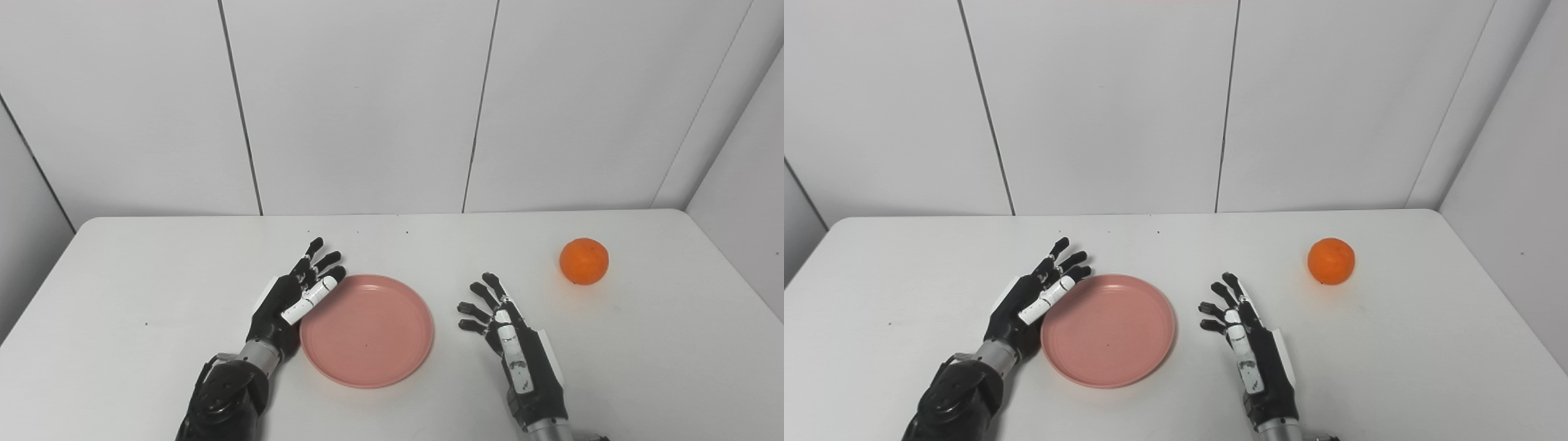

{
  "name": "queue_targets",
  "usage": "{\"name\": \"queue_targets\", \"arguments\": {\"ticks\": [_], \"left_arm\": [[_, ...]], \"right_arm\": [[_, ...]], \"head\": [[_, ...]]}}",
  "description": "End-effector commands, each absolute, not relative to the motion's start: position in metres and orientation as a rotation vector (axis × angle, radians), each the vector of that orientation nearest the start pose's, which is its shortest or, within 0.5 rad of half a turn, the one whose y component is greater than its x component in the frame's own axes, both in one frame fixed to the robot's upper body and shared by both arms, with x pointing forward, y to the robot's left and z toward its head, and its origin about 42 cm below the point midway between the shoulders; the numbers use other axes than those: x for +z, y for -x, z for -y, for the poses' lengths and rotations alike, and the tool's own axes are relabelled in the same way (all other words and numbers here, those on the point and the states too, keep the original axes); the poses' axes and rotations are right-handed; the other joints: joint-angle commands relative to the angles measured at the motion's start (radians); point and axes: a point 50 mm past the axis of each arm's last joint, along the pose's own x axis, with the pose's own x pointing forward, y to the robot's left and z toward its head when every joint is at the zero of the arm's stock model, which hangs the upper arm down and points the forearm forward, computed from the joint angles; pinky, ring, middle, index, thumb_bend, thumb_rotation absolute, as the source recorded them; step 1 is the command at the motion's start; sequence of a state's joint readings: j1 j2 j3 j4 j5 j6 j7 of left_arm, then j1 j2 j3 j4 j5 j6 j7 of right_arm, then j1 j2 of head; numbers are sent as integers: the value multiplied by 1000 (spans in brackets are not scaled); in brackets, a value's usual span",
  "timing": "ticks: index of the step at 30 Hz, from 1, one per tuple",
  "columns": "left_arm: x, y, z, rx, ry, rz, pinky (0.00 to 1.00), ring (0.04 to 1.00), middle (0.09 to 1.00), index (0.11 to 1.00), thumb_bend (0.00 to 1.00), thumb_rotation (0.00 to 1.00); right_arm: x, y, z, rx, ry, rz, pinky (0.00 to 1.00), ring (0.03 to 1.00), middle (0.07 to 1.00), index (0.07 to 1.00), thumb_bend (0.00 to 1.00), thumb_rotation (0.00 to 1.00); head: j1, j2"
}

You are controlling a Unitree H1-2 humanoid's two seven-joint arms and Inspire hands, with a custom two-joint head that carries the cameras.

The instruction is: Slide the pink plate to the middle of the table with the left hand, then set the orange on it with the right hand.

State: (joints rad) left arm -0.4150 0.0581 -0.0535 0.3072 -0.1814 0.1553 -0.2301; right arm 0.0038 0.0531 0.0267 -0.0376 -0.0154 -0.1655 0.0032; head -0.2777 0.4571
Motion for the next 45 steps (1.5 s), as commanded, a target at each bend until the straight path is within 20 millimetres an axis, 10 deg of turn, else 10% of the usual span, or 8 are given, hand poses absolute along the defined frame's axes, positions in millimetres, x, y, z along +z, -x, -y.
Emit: {"name": "queue_targets", "arguments": {"ticks": [1,19,34,45], "left_arm": [[141,-412,-169,-393,100,-85,902,884,914,1000,734,440],[142,-411,-167,-378,105,-73,873,863,879,1000,733,434],[140,-410,-166,-363,107,-55,862,851,866,1000,716,435],[138,-408,-166,-365,85,-74,873,858,872,1000,690,405]], "right_arm": [[106,-266,192,-13,16,195,721,777,913,922,710,960],[221,-306,228,38,468,393,614,732,870,907,772,919],[276,-333,241,-52,947,468,584,685,746,810,803,942],[286,-362,265,-166,1360,487,836,828,807,787,793,903]], "head": [[1,2],[0,-2],[-5,-3],[-3,1]]}}
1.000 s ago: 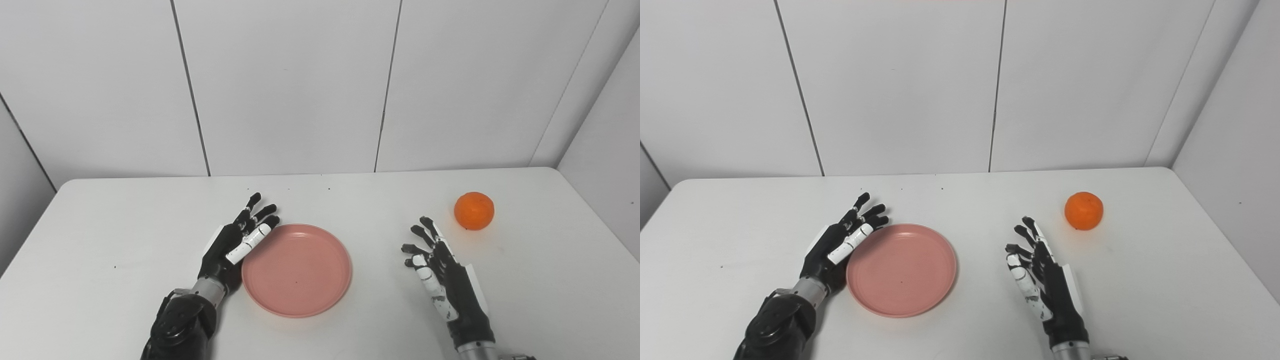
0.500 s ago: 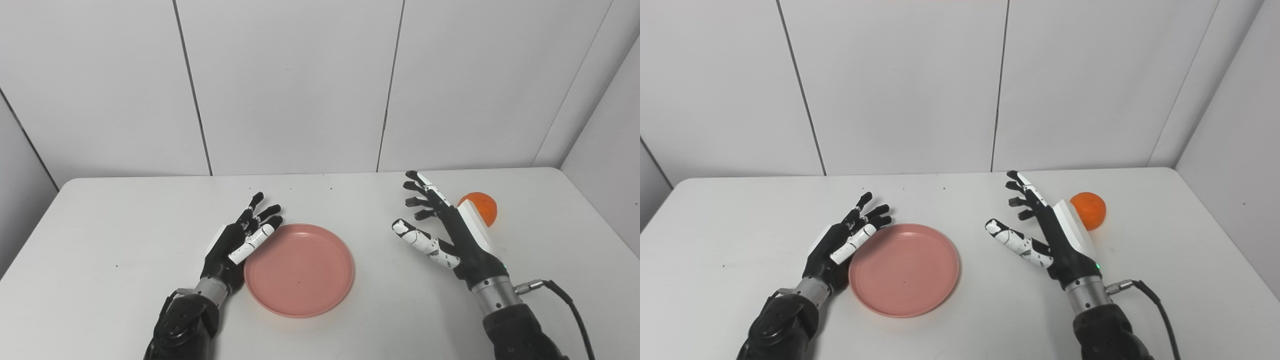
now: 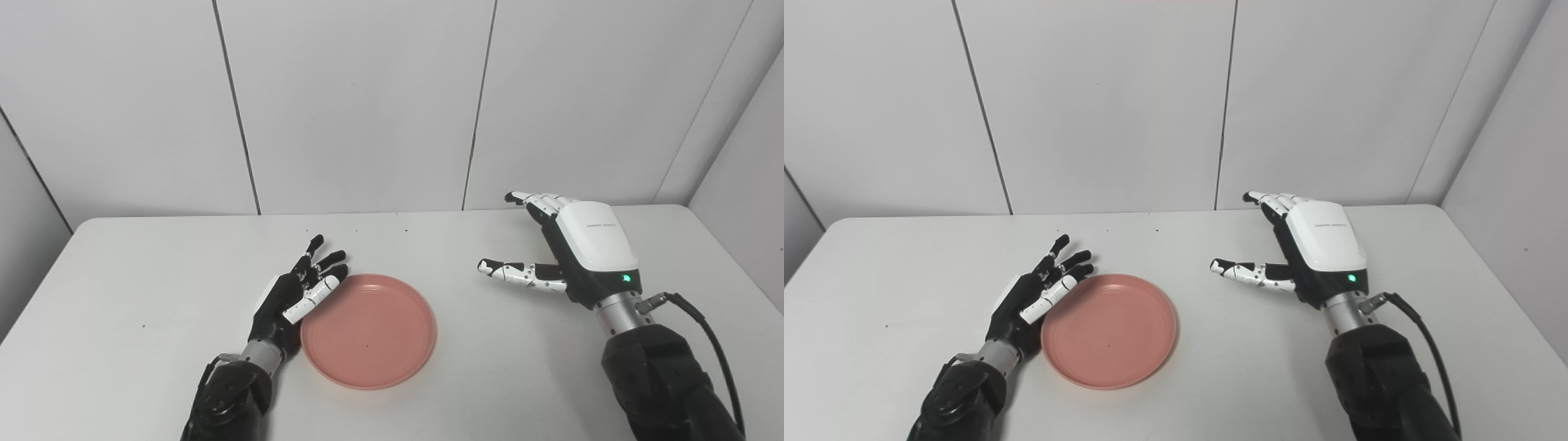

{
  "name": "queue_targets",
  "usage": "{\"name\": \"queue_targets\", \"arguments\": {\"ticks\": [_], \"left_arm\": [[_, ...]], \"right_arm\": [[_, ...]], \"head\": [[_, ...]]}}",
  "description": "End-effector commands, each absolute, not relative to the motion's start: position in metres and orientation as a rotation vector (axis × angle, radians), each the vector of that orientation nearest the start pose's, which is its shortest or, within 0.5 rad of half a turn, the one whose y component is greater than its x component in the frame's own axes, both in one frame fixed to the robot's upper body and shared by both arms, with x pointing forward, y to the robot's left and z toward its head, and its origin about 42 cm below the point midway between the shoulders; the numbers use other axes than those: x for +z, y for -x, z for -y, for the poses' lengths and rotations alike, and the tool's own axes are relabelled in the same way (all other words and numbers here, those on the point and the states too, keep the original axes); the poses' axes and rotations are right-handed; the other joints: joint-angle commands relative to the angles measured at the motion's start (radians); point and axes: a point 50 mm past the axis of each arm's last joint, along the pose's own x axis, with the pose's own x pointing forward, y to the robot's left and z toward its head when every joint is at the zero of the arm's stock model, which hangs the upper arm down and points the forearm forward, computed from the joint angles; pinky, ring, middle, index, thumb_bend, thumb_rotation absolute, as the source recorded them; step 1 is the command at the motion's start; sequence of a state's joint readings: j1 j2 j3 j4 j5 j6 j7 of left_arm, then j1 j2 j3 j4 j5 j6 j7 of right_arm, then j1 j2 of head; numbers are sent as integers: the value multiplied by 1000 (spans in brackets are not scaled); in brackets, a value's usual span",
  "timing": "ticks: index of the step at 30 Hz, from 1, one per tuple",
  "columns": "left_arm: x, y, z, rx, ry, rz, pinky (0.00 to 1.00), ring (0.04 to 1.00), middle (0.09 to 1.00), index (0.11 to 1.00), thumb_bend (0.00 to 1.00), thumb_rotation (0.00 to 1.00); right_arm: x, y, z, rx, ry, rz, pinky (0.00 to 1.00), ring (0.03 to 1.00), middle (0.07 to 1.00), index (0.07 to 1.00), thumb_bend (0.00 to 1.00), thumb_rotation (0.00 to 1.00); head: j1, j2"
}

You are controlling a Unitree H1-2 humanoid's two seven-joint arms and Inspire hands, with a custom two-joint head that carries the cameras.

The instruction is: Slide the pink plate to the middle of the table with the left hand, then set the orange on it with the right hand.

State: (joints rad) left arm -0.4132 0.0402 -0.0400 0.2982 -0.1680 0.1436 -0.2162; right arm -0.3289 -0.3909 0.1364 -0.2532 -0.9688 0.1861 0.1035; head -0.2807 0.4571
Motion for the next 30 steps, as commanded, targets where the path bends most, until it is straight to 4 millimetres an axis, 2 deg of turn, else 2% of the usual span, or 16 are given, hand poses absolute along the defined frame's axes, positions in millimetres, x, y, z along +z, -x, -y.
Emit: {"name": "queue_targets", "arguments": {"ticks": [1,13,16,20,30], "left_arm": [[138,-408,-166,-363,84,-75,873,858,872,1000,689,404],[137,-408,-162,-372,88,-76,865,863,879,1000,684,412],[137,-407,-161,-371,91,-79,863,866,880,1000,686,407],[137,-407,-161,-372,87,-78,859,865,885,1000,682,412],[136,-405,-160,-377,91,-88,866,870,894,1000,684,407]], "right_arm": [[286,-366,270,-172,1379,479,836,829,808,788,795,906],[291,-399,311,-201,1496,380,822,837,824,752,810,930],[291,-406,322,-206,1509,360,758,800,804,757,791,886],[289,-416,334,-205,1454,311,730,769,777,754,784,846],[281,-434,348,-185,1427,204,610,686,729,703,783,823]], "head": [[1,0],[7,-4],[9,-4],[12,-4],[14,-4]]}}
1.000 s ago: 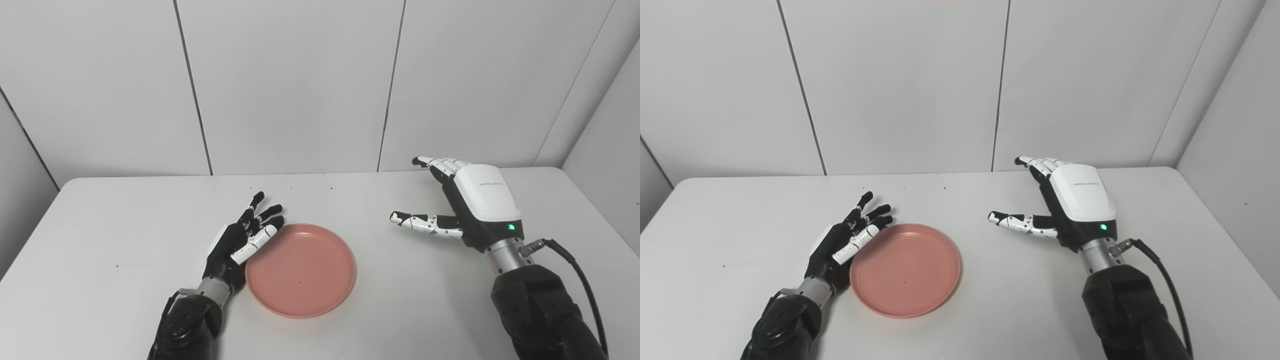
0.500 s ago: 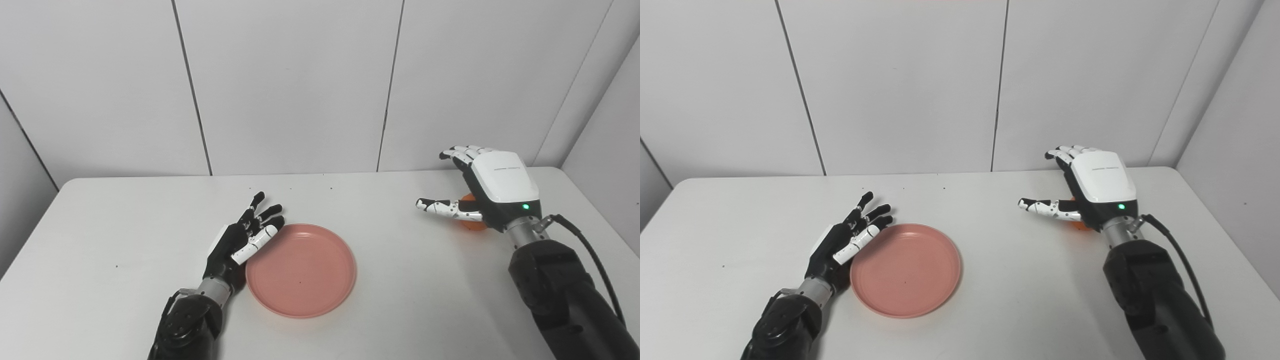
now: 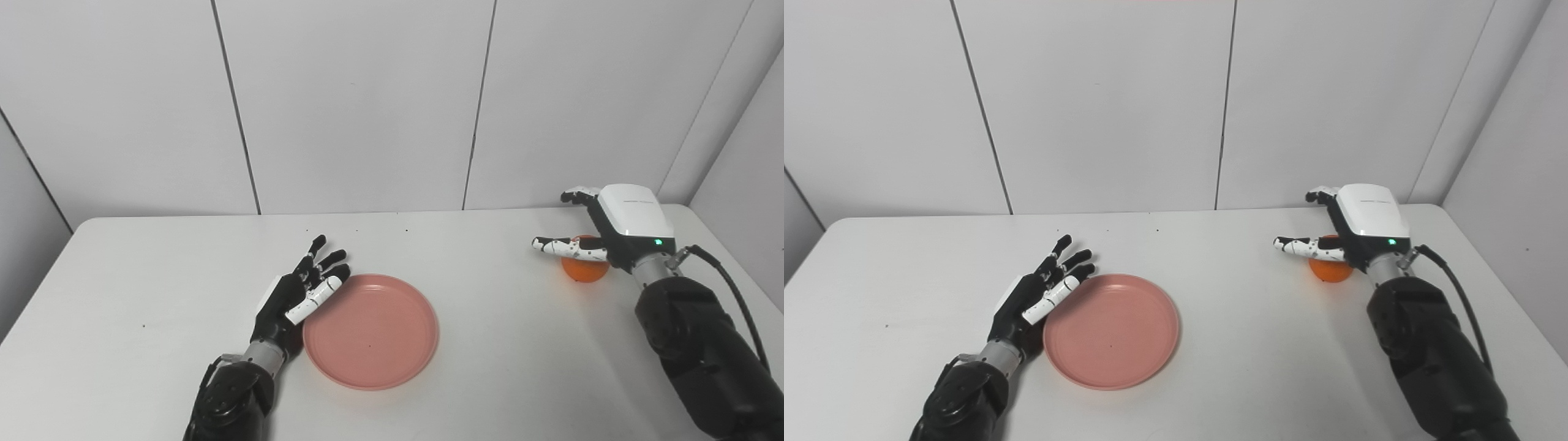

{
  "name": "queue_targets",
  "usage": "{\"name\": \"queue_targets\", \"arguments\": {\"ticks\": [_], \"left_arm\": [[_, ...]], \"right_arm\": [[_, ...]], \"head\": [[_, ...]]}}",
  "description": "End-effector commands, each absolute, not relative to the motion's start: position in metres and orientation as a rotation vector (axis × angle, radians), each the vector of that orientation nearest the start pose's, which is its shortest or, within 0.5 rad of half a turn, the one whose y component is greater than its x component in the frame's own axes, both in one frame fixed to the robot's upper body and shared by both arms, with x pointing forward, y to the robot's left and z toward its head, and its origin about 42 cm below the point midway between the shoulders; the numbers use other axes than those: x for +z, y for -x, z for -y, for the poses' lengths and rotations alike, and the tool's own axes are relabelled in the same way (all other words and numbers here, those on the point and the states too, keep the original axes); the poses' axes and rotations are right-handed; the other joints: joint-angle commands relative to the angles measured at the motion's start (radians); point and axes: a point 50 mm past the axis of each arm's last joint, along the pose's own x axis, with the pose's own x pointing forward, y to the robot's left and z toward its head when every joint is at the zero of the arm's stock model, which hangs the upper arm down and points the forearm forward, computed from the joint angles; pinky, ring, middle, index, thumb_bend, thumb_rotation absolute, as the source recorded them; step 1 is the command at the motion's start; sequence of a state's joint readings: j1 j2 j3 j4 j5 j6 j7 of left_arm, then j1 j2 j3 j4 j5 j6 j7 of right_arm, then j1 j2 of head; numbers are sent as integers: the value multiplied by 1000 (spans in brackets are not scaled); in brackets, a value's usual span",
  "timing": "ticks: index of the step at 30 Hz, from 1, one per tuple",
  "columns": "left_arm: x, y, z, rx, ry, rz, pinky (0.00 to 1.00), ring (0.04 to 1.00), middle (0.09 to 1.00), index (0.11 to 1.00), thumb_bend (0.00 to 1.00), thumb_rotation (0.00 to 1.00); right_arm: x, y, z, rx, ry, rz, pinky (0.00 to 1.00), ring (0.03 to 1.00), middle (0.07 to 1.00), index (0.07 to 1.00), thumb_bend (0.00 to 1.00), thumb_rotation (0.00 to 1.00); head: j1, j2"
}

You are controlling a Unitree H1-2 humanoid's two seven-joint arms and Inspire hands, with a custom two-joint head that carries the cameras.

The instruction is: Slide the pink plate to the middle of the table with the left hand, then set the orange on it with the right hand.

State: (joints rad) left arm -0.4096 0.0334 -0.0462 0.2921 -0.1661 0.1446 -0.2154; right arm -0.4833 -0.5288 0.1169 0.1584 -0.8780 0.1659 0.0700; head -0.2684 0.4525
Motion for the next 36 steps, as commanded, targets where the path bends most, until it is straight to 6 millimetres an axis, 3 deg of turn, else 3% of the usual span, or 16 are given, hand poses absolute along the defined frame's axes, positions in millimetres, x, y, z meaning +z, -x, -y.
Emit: {"name": "queue_targets", "arguments": {"ticks": [1,7,17,23,36], "left_arm": [[136,-404,-160,-378,90,-88,860,870,895,1000,680,410],[136,-402,-158,-380,86,-92,838,864,891,1000,669,406],[135,-400,-157,-379,91,-98,844,871,905,1000,665,401],[135,-399,-156,-380,99,-96,867,875,897,1000,655,398],[136,-397,-159,-384,96,-100,861,868,889,1000,665,398]], "right_arm": [[280,-436,348,-181,1426,193,597,681,728,700,785,819],[270,-445,354,-173,1415,157,486,596,676,684,789,795],[258,-456,356,-155,1410,124,446,545,622,657,776,773],[249,-458,360,-126,1401,72,544,640,678,667,775,776],[234,-457,362,-110,1372,24,543,641,678,667,758,741]], "head": [[2,1],[14,4],[19,7],[35,10],[33,22]]}}
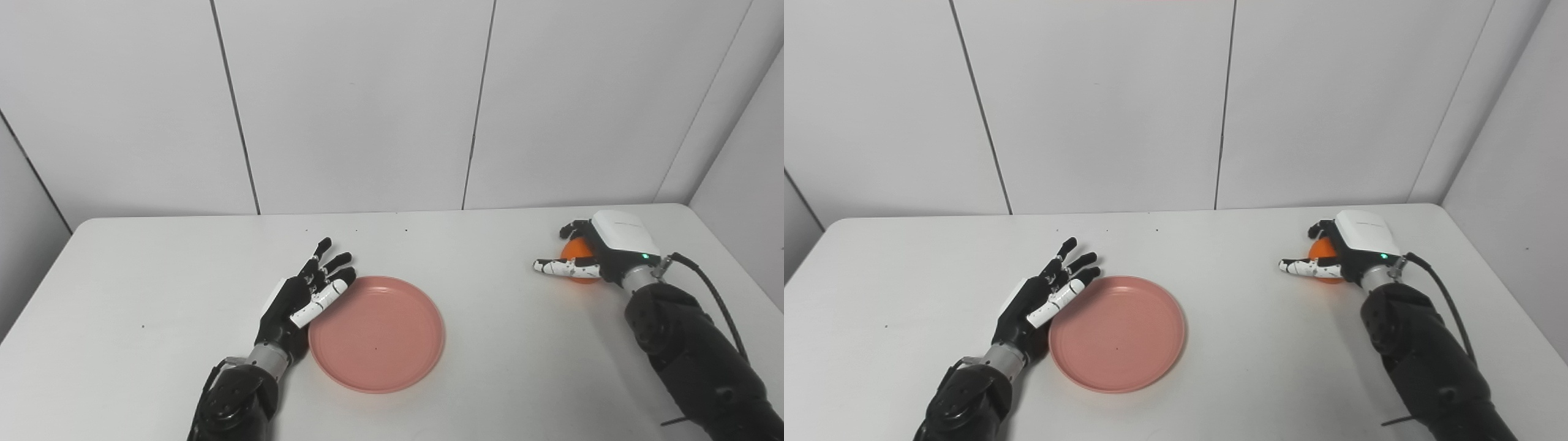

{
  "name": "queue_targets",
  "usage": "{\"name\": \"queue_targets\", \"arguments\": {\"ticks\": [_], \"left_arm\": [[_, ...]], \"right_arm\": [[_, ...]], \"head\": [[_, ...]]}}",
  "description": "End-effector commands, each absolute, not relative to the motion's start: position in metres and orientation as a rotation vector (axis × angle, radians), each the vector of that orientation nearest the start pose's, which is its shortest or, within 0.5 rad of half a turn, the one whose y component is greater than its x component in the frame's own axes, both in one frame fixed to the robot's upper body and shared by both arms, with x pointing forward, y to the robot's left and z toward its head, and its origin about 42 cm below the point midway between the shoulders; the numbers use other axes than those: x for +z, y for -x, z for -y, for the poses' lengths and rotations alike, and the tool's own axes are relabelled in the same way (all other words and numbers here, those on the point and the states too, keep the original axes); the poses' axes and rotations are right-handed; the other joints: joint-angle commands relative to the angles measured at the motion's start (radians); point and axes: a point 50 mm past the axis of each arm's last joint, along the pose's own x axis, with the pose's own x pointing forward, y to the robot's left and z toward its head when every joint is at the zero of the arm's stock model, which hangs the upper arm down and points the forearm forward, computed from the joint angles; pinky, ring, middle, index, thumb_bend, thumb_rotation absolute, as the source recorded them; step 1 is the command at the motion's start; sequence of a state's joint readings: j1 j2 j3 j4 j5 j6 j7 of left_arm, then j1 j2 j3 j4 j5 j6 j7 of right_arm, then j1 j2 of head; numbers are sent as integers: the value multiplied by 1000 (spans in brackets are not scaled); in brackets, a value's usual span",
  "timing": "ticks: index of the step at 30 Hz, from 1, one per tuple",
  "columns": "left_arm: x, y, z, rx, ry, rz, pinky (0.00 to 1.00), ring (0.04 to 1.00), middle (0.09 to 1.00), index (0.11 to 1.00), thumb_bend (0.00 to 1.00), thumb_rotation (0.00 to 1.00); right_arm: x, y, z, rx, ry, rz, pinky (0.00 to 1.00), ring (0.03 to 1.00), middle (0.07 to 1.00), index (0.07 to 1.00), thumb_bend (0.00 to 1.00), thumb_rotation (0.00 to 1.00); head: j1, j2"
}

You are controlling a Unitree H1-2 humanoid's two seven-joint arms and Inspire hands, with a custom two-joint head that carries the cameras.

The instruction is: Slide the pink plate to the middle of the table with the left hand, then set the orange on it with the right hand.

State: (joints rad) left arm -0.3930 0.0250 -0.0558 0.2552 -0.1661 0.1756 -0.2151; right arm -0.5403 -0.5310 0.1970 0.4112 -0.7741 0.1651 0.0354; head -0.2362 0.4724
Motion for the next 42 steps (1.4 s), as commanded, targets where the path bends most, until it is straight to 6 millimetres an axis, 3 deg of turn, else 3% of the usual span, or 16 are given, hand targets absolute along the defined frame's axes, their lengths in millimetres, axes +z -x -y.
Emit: {"name": "queue_targets", "arguments": {"ticks": [1,11,22,31,33,40,41,42], "left_arm": [[137,-397,-159,-383,94,-100,861,868,888,1000,664,400],[138,-396,-160,-386,95,-101,870,871,885,1000,659,398],[140,-396,-159,-387,104,-100,857,871,879,1000,660,396],[140,-397,-157,-395,118,-95,852,868,875,1000,680,383],[140,-396,-157,-390,123,-87,819,847,864,1000,691,373],[142,-396,-156,-400,141,-83,824,852,866,1000,678,360],[142,-396,-156,-401,141,-84,832,858,867,1000,672,359],[142,-397,-156,-401,141,-85,831,854,863,1000,673,360]], "right_arm": [[233,-457,362,-110,1371,18,546,644,680,668,755,740],[220,-457,365,-109,1356,-15,544,640,689,671,745,727],[204,-453,370,-238,1315,87,447,540,615,617,702,603],[185,-445,372,-368,1393,167,426,525,611,638,700,664],[181,-443,371,-406,1418,194,352,433,526,589,677,613],[171,-447,370,-456,1402,278,208,271,371,447,625,397],[171,-447,370,-453,1400,285,197,261,357,466,556,257],[170,-448,370,-449,1396,291,197,260,354,476,523,192]], "head": [[1,2],[0,7],[2,11],[10,11],[11,13],[12,13],[12,13],[12,12]]}}
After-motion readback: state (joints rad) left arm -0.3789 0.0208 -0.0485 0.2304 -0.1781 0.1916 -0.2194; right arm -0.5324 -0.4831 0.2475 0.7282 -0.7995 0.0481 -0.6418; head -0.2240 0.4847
